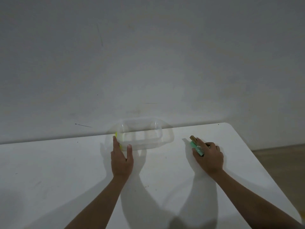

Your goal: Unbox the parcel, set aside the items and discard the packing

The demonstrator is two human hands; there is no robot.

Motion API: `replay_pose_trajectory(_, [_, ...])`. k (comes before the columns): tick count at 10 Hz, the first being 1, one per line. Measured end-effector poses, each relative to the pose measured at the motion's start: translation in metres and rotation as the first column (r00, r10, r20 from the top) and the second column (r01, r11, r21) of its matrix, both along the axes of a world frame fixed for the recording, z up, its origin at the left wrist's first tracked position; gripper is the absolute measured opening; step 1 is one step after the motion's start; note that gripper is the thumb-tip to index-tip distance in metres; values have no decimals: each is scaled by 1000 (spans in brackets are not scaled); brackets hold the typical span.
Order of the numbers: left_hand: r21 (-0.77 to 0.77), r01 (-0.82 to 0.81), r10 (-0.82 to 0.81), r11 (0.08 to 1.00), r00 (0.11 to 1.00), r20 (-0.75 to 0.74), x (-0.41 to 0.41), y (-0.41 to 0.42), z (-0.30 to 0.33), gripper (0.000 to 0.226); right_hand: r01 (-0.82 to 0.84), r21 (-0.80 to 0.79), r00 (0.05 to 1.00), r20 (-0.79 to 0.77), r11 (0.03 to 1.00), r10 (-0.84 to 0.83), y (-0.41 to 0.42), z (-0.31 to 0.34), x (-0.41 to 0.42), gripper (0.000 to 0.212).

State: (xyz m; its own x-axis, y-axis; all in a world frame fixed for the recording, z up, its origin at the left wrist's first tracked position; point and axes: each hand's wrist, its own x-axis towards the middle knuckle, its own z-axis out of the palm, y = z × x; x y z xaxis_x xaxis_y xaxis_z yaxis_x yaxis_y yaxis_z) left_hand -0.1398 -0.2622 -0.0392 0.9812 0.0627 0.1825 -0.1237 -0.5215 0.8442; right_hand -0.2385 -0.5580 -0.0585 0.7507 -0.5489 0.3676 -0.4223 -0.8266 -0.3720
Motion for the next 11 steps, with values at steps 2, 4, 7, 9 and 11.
replay_pose_trajectory(2, [-46,36,-34,998,998,45,10,1,9,70,-260,69,927,297,963,229,48,48,41,48])
replay_pose_trajectory(4, [-70,10,-7,998,999,50,24,2,13,58,-581,110,811,171,807,560,108,96,111,51])
replay_pose_trajectory(7, [-158,18,-19,987,1000,-6,28,8,13,62,-574,437,652,-267,692,710,136,78,175,52])
replay_pose_trajectory(9, [-201,35,-44,979,998,-44,28,8,10,64,-527,586,645,-197,616,739,133,75,176,54])
replay_pose_trajectory(11, [-90,30,-31,996,999,-15,30,7,18,65,-554,545,773,55,629,632,136,103,153,32])
